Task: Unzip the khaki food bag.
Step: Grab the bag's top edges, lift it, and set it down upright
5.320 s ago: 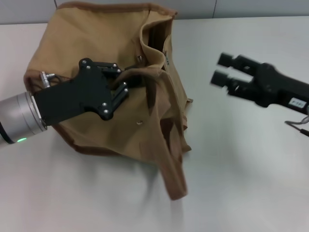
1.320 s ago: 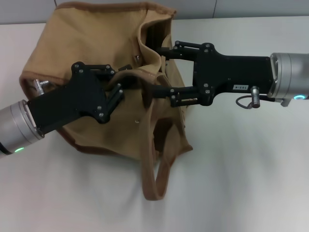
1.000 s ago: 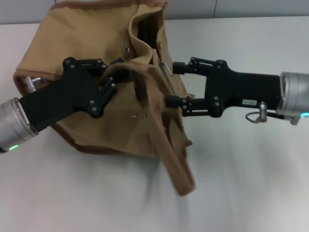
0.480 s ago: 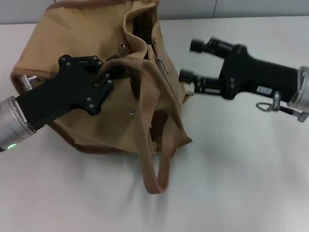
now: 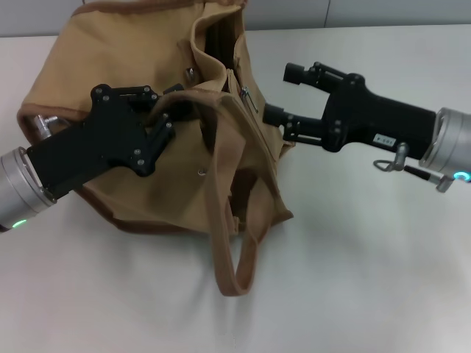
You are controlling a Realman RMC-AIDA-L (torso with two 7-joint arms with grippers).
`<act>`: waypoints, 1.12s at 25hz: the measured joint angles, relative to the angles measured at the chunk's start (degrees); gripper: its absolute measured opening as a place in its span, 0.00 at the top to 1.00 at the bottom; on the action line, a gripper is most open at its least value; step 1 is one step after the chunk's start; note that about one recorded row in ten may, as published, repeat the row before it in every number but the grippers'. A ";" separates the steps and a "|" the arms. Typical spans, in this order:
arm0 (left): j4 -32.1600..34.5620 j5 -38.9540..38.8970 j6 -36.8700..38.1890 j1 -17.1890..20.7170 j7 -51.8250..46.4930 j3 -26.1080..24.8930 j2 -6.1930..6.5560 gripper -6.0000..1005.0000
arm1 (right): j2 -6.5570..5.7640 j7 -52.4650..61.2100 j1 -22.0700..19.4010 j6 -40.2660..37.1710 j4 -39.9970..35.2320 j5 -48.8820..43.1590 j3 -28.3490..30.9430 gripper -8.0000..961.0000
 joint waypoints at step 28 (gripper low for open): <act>-0.53 0.45 0.40 -0.05 0.00 0.15 -0.08 0.91 | 0.50 -4.70 4.52 4.58 7.89 0.92 -0.29 0.73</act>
